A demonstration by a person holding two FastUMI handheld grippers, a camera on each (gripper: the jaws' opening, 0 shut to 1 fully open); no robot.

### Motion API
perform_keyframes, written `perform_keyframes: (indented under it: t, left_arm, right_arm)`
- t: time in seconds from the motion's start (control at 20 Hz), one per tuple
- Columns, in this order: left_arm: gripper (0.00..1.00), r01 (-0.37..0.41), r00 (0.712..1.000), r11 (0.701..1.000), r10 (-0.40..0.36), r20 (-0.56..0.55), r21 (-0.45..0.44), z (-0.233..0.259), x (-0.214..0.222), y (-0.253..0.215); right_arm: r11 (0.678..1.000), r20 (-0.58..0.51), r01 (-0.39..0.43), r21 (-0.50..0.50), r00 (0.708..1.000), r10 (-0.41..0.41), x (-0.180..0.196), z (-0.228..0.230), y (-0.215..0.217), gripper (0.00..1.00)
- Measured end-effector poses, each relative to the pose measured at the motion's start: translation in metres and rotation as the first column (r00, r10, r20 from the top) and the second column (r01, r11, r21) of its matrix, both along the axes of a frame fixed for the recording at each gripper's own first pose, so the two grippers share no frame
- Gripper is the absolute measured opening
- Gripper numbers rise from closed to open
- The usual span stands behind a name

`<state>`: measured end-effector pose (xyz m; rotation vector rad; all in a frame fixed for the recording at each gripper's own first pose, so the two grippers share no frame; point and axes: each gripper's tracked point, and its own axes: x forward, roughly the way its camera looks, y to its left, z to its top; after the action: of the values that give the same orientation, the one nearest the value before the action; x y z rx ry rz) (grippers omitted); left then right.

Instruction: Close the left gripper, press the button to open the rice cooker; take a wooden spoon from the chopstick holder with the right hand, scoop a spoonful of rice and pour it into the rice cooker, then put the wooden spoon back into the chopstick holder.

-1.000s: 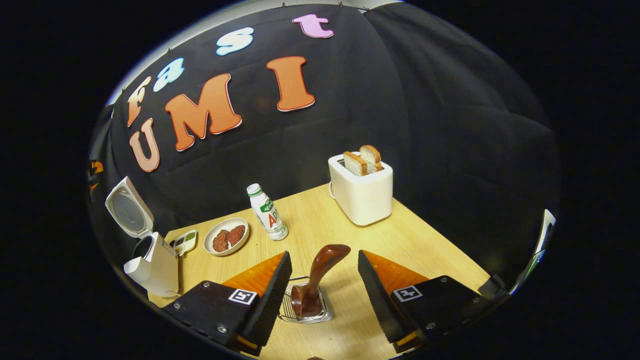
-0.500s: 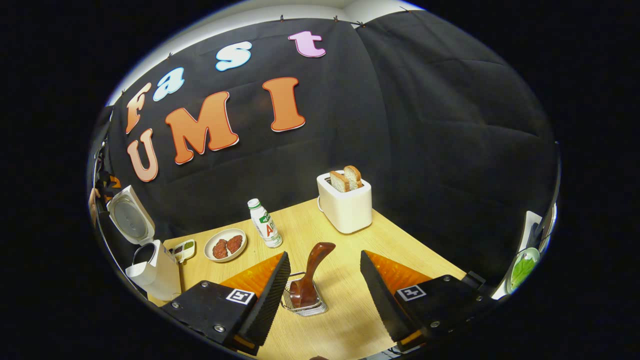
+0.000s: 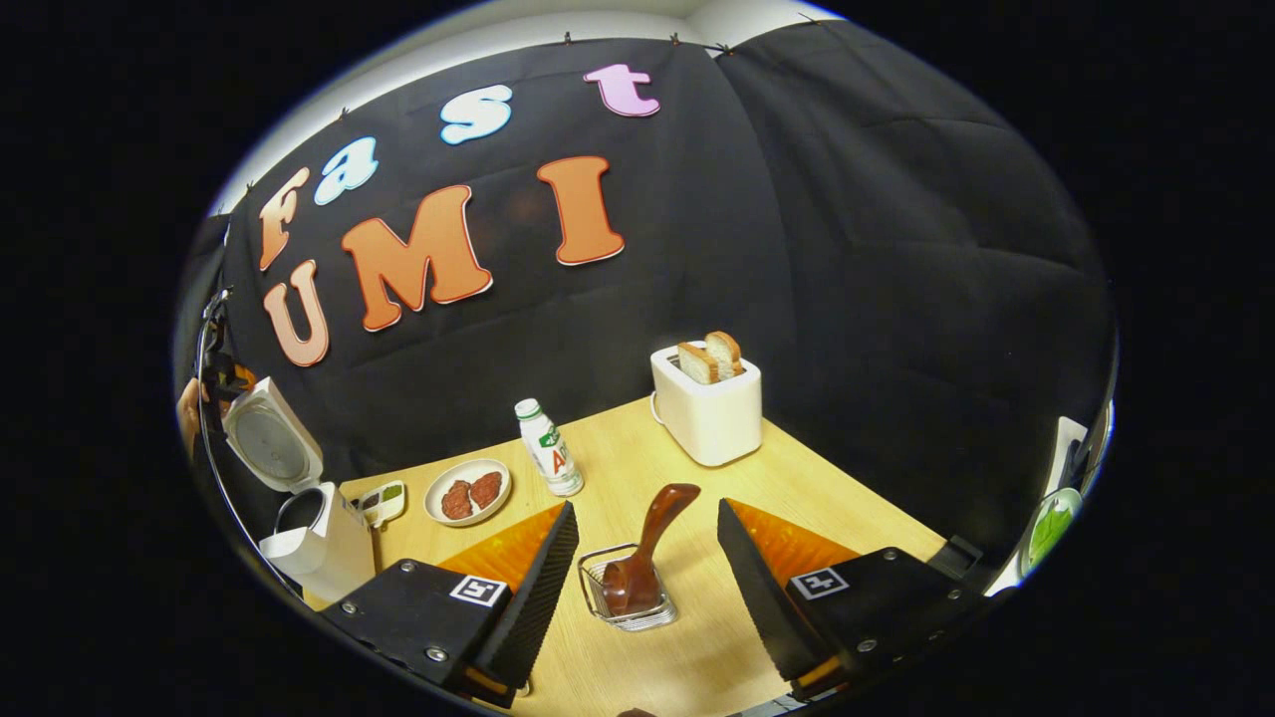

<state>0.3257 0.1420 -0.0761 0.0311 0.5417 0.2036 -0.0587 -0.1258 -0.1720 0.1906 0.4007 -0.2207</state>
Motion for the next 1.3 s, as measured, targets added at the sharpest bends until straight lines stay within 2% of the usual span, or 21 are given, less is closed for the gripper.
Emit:
perform_keyframes:
  t: [0.1,0.25,0.4,0.75,0.95,1.05,1.2,1.3]
  left_arm:
    - [1.00,0.020,0.996,0.999,-0.024,-0.080,-0.043,-0.012,-0.019,-0.010]
    - [1.00,0.039,0.978,0.994,-0.058,-0.199,-0.101,-0.038,-0.060,-0.023]
    - [0.99,0.042,0.959,0.990,-0.078,-0.272,-0.138,-0.068,-0.099,-0.034]
    - [1.00,0.018,0.912,0.992,-0.066,-0.404,-0.123,-0.132,-0.164,-0.037]
    - [1.00,-0.020,0.860,0.995,-0.031,-0.510,-0.094,-0.164,-0.186,-0.034]
    - [1.00,-0.067,0.815,0.993,0.000,-0.580,-0.095,-0.189,-0.195,-0.035]
    - [1.00,-0.065,0.804,0.995,0.004,-0.594,-0.082,-0.189,-0.192,-0.038]
    - [1.00,-0.052,0.814,0.995,-0.006,-0.581,-0.083,-0.187,-0.191,-0.038]
  right_arm:
    - [0.999,-0.014,-0.040,0.029,0.999,0.041,0.004,-0.004,0.012,0.89]
    - [0.996,-0.016,-0.087,0.018,0.996,0.087,0.011,-0.006,0.022,0.90]
    - [0.990,-0.020,-0.140,0.014,0.990,0.141,0.016,-0.006,0.032,0.90]
    - [0.976,-0.028,-0.215,0.045,0.976,0.216,0.026,-0.008,0.044,0.90]
    - [0.966,-0.039,-0.253,0.046,0.966,0.254,0.025,-0.013,0.053,0.90]
    - [0.961,-0.047,-0.271,0.053,0.961,0.273,0.021,-0.014,0.059,0.90]
    - [0.958,-0.063,-0.285,0.036,0.956,0.287,0.019,-0.019,0.059,0.90]
    - [0.957,-0.059,-0.288,0.030,0.955,0.289,0.017,-0.017,0.060,0.90]
